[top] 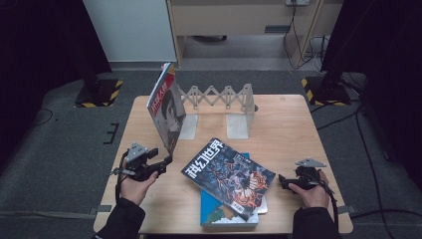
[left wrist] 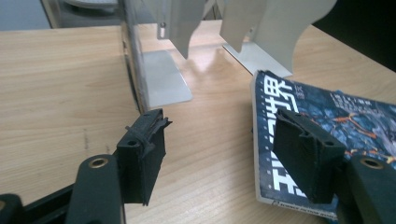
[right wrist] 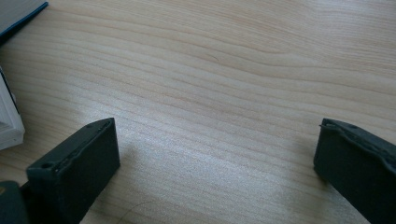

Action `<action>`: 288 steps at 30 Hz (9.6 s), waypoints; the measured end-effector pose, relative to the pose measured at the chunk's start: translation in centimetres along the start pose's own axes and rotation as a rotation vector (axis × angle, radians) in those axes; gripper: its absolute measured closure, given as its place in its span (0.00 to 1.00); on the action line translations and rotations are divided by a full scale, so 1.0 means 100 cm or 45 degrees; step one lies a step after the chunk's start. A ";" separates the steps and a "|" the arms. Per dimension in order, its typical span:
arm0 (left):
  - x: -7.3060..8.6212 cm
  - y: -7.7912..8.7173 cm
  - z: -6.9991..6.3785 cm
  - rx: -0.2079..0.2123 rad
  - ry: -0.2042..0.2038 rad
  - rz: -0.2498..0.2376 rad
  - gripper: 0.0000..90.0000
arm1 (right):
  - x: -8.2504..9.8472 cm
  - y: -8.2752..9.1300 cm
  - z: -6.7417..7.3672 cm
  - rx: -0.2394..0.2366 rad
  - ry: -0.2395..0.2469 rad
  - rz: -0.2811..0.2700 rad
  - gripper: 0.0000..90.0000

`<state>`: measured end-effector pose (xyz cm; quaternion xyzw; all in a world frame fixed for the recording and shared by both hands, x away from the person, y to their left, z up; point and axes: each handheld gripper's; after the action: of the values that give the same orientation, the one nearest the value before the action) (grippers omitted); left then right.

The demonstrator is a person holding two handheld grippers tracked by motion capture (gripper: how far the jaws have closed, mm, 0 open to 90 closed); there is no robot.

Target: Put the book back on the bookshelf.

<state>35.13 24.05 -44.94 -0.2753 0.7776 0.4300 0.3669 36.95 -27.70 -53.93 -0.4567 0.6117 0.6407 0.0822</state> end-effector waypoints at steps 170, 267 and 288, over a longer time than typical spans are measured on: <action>-0.136 0.033 -0.064 0.432 0.331 -0.017 0.91 | -0.016 0.020 0.006 -0.073 0.017 -0.069 0.31; -0.160 -0.061 -0.063 -0.415 -0.071 -0.154 0.90 | -0.019 0.012 0.010 -0.135 0.075 -0.029 0.31; -0.149 -0.037 -0.048 -0.269 0.078 -0.094 0.80 | -0.019 0.011 0.011 -0.147 0.083 -0.022 0.31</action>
<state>44.92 19.75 -32.92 -0.3541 0.7281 0.4871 0.3275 36.77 -26.20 -52.00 -0.4865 0.5721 0.6590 0.0413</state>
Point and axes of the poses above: each handheld gripper's, and its own axes: y roughly backward along the jaws, x roughly out of its underside, z roughly to its left, and after that the axes turned 14 degrees about y, right-handed
